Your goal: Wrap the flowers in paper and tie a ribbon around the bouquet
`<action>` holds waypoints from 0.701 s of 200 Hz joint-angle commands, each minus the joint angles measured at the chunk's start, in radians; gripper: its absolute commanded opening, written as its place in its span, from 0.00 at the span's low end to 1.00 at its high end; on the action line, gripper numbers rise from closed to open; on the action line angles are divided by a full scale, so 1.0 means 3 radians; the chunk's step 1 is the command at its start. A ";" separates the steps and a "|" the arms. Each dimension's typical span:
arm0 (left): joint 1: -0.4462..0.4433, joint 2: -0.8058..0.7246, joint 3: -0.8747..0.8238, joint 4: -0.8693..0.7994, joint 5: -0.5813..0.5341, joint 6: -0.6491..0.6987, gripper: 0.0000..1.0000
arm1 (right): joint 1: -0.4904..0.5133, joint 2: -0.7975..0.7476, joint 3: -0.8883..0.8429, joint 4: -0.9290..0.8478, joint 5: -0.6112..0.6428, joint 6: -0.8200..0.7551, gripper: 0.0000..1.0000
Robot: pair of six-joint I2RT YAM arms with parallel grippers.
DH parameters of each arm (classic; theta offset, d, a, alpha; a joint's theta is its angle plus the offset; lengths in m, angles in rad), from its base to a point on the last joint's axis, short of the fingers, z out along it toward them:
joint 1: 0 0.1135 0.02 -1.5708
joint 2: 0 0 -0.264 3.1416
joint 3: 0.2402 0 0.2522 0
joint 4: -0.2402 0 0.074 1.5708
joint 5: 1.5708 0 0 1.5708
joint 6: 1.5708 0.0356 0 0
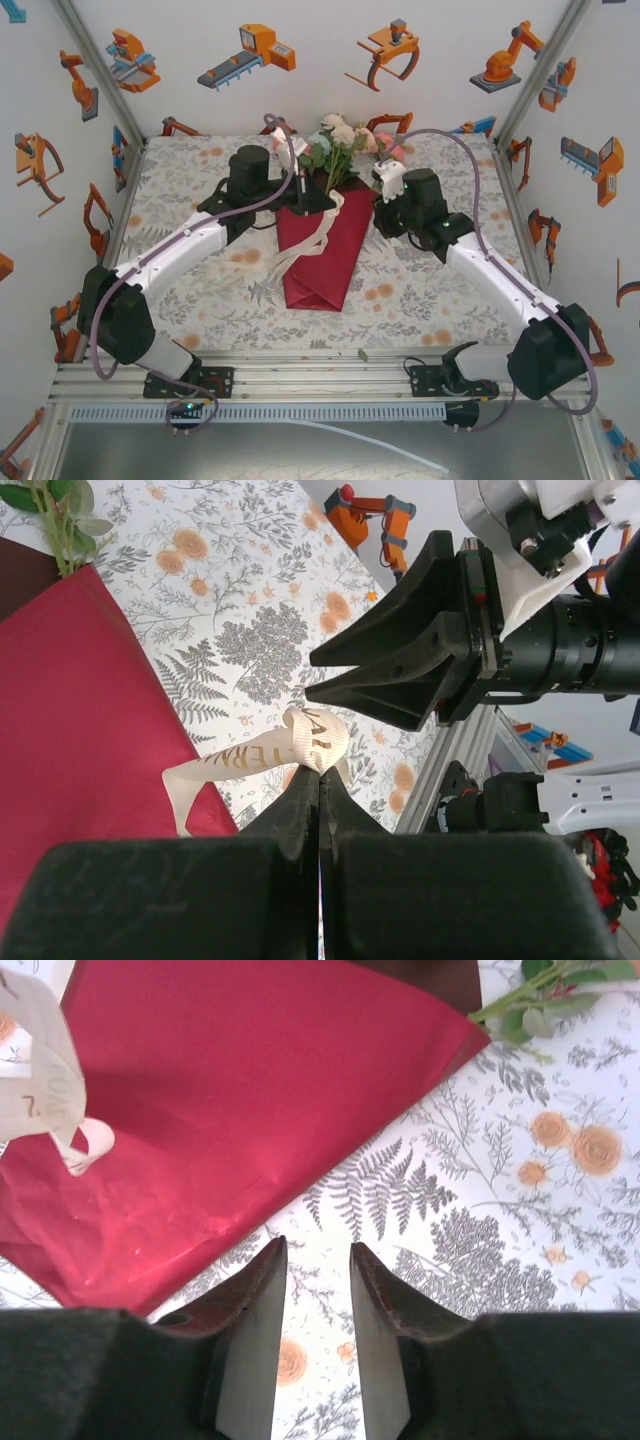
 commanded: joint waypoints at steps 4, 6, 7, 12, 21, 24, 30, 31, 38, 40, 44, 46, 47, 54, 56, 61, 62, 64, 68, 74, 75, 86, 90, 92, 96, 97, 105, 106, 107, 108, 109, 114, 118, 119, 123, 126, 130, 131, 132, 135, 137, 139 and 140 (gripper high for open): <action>-0.0013 0.0065 -0.0053 0.0130 0.0035 -0.0043 0.00 | 0.0013 -0.0238 0.0163 0.0041 -0.0477 0.0889 0.33; -0.0013 0.0071 -0.0054 0.0143 0.0041 -0.0051 0.00 | 0.0013 -0.0253 0.0145 0.0082 -0.0531 0.0935 0.33; -0.0013 0.0073 -0.0054 0.0146 0.0042 -0.0053 0.00 | 0.0013 -0.0258 0.0140 0.0110 -0.0568 0.0954 0.33; -0.0016 0.0090 -0.0051 0.0161 0.0050 -0.0069 0.00 | 0.0013 -0.0311 0.0104 0.0219 -0.0685 0.1063 0.33; -0.0014 0.0101 -0.0041 0.0170 0.0058 -0.0076 0.00 | 0.0013 -0.0375 0.0033 0.0445 -0.0833 0.1249 0.32; -0.0014 0.0102 -0.0039 0.0170 0.0062 -0.0079 0.00 | 0.0012 -0.0391 0.0009 0.0526 -0.0863 0.1307 0.32; -0.0013 0.0100 -0.0042 0.0162 0.0061 -0.0071 0.00 | 0.0013 -0.0409 -0.0038 0.0693 -0.0924 0.1410 0.32; -0.0013 0.0101 -0.0040 0.0163 0.0059 -0.0073 0.00 | 0.0013 -0.0410 -0.0043 0.0730 -0.0933 0.1422 0.32; -0.0014 0.0096 -0.0040 0.0164 0.0059 -0.0073 0.00 | 0.0015 -0.0404 -0.0084 0.0914 -0.0992 0.1512 0.33; -0.0016 0.0096 -0.0037 0.0160 0.0062 -0.0072 0.00 | 0.0013 -0.0398 -0.0096 0.0974 -0.1003 0.1535 0.33; -0.0019 0.0096 -0.0038 0.0156 0.0068 -0.0072 0.00 | 0.0015 -0.0379 -0.0111 0.1072 -0.1028 0.1595 0.33; -0.0015 0.0093 -0.0035 0.0161 0.0072 -0.0073 0.00 | 0.0013 -0.0364 -0.0114 0.1114 -0.1045 0.1621 0.34; -0.0016 0.0089 -0.0032 0.0160 0.0072 -0.0074 0.00 | 0.0013 -0.0354 -0.0112 0.1145 -0.1054 0.1632 0.34; -0.0020 0.0091 -0.0033 0.0154 0.0077 -0.0075 0.00 | 0.0016 -0.0271 -0.0111 0.1304 -0.1141 0.1695 0.35; -0.0021 0.0086 -0.0039 0.0156 0.0072 -0.0075 0.00 | 0.0017 -0.0247 -0.0108 0.1350 -0.1163 0.1708 0.36; -0.0023 0.0084 -0.0039 0.0154 0.0070 -0.0082 0.00 | 0.0018 -0.0186 -0.0081 0.1421 -0.1208 0.1735 0.36; -0.0021 0.0083 -0.0039 0.0154 0.0069 -0.0084 0.00 | 0.0020 -0.0173 -0.0075 0.1429 -0.1213 0.1740 0.36; -0.0024 0.0080 -0.0043 0.0154 0.0068 -0.0084 0.00 | 0.0022 -0.0151 -0.0064 0.1445 -0.1223 0.1745 0.36; -0.0027 0.0075 -0.0048 0.0154 0.0066 -0.0087 0.00 | 0.0023 -0.0107 -0.0030 0.1463 -0.1235 0.1756 0.36; -0.0027 0.0070 -0.0053 0.0159 0.0057 -0.0092 0.00 | 0.0023 -0.0044 0.0011 0.1473 -0.1240 0.1760 0.36; -0.0025 0.0065 -0.0051 0.0159 0.0055 -0.0092 0.00 | 0.0023 -0.0028 0.0017 0.1473 -0.1242 0.1760 0.36; -0.0029 0.0056 -0.0066 0.0172 0.0053 -0.0096 0.00 | 0.0023 0.0075 0.0080 0.1494 -0.1270 0.1781 0.33; -0.0029 0.0055 -0.0065 0.0172 0.0050 -0.0098 0.00 | 0.0026 0.0104 0.0099 0.1523 -0.1297 0.1795 0.33; -0.0031 0.0055 -0.0065 0.0170 0.0048 -0.0096 0.00 | 0.0029 0.0115 0.0102 0.1537 -0.1308 0.1800 0.32; -0.0033 0.0054 -0.0065 0.0167 0.0048 -0.0096 0.00 | 0.0028 0.0140 0.0108 0.1567 -0.1332 0.1814 0.31; -0.0033 0.0055 -0.0065 0.0168 0.0048 -0.0096 0.00 | 0.0030 0.0146 0.0109 0.1574 -0.1336 0.1818 0.31; -0.0030 0.0056 -0.0065 0.0172 0.0048 -0.0098 0.00 | 0.0028 0.0184 0.0111 0.1595 -0.1341 0.1826 0.29; -0.0029 0.0056 -0.0065 0.0171 0.0048 -0.0100 0.00 | 0.0030 0.0185 0.0113 0.1595 -0.1343 0.1826 0.29; -0.0029 0.0056 -0.0062 0.0170 0.0048 -0.0098 0.00 | 0.0029 0.0189 0.0114 0.1595 -0.1344 0.1827 0.29; -0.0029 0.0056 -0.0061 0.0170 0.0048 -0.0097 0.00 | 0.0028 0.0193 0.0117 0.1593 -0.1345 0.1827 0.28; -0.0029 0.0056 -0.0060 0.0170 0.0048 -0.0096 0.00 | 0.0028 0.0195 0.0119 0.1592 -0.1345 0.1827 0.28; -0.0029 0.0055 -0.0060 0.0167 0.0047 -0.0096 0.00 | 0.0028 0.0209 0.0116 0.1577 -0.1354 0.1824 0.26; -0.0029 0.0055 -0.0056 0.0164 0.0043 -0.0093 0.00 | 0.0030 0.0217 0.0117 0.1566 -0.1365 0.1827 0.25; -0.0029 0.0056 -0.0055 0.0164 0.0040 -0.0094 0.00 | 0.0029 0.0217 0.0119 0.1565 -0.1368 0.1827 0.25; -0.0029 0.0055 -0.0055 0.0161 0.0040 -0.0093 0.00 | 0.0028 0.0223 0.0117 0.1558 -0.1382 0.1825 0.24; -0.0029 0.0054 -0.0055 0.0161 0.0038 -0.0091 0.00 | 0.0028 0.0227 0.0111 0.1551 -0.1393 0.1831 0.24; -0.0029 0.0056 -0.0053 0.0167 0.0041 -0.0087 0.00 | 0.0028 0.0232 0.0109 0.1546 -0.1397 0.1832 0.24; -0.0029 0.0058 -0.0051 0.0168 0.0042 -0.0086 0.00 | 0.0028 0.0233 0.0107 0.1545 -0.1399 0.1835 0.24; -0.0029 0.0059 -0.0050 0.0169 0.0039 -0.0088 0.00 | 0.0030 0.0238 0.0103 0.1545 -0.1403 0.1836 0.24; -0.0029 0.0061 -0.0054 0.0173 0.0047 -0.0090 0.00 | 0.0028 0.0239 0.0101 0.1544 -0.1409 0.1838 0.24; -0.0029 0.0061 -0.0052 0.0177 0.0050 -0.0088 0.00 | 0.0028 0.0241 0.0092 0.1544 -0.1411 0.1845 0.24; -0.0032 0.0067 -0.0050 0.0180 0.0052 -0.0087 0.00 | 0.0028 0.0245 0.0088 0.1544 -0.1418 0.1851 0.24; -0.0033 0.0069 -0.0050 0.0183 0.0055 -0.0086 0.00 | 0.0030 0.0247 0.0083 0.1544 -0.1420 0.1854 0.24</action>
